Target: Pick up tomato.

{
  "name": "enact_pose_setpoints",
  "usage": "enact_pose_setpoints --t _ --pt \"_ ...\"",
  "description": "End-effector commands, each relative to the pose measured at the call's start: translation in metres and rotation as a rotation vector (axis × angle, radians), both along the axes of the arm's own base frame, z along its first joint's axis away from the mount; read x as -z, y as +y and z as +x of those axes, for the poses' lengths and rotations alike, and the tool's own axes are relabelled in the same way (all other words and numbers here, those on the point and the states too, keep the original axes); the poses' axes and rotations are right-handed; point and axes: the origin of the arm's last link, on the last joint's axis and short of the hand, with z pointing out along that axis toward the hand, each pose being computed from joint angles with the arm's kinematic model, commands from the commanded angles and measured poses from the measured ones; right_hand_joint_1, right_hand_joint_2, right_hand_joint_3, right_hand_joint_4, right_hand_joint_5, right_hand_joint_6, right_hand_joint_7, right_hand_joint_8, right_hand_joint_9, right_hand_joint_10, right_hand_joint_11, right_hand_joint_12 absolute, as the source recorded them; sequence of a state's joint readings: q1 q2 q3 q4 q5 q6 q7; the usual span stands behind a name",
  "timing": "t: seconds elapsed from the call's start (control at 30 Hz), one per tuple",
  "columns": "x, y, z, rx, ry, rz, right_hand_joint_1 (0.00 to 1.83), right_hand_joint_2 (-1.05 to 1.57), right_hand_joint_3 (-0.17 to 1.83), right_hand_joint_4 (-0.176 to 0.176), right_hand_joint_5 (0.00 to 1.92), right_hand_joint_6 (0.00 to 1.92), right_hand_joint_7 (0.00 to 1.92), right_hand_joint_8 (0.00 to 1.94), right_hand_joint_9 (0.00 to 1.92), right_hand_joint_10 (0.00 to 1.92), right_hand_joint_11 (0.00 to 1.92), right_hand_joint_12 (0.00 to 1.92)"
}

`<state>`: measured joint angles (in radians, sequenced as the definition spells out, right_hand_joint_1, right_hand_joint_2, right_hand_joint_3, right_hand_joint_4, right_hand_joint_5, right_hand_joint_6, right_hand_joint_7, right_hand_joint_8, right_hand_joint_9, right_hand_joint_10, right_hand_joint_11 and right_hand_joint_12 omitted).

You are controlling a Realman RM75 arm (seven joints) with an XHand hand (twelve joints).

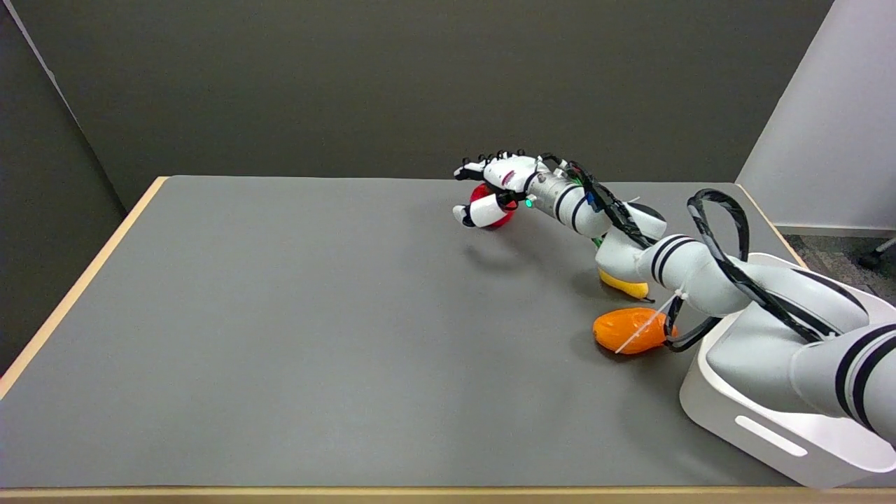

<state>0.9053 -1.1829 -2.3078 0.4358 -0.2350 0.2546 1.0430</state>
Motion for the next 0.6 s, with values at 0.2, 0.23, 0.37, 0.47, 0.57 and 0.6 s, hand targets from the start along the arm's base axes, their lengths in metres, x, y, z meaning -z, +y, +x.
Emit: enact_pose_setpoints --t 0.2,0.23,0.37,0.47,0.57,0.6 --pt "-0.0103 0.0065 -0.0165 0.046 0.014 -0.039 0.18 0.62 0.97 0.118 0.12 0.37 0.18 0.27 0.18 0.55 0.05 1.11" --pt "-0.0111 0.0067 -0.0166 0.046 0.015 -0.04 0.18 0.62 0.97 0.118 0.12 0.37 0.19 0.27 0.18 0.55 0.05 1.11" --pt "-0.0119 0.0071 -0.0166 0.044 0.02 -0.037 0.18 0.62 0.97 0.119 0.12 0.37 0.19 0.27 0.18 0.55 0.05 1.11" --pt "-0.0101 0.0067 -0.0152 0.035 0.066 -0.015 0.18 0.62 0.97 0.12 0.13 0.38 0.19 0.28 0.18 0.55 0.05 1.11" --pt "-0.0071 0.0061 -0.0133 0.025 0.099 0.013 0.21 0.61 0.97 0.12 0.13 0.38 0.19 0.28 0.19 0.56 0.08 1.14" --pt "-0.0064 0.0062 -0.0132 0.024 0.109 0.02 0.23 0.61 0.97 0.119 0.13 0.38 0.19 0.28 0.19 0.56 0.09 1.15"
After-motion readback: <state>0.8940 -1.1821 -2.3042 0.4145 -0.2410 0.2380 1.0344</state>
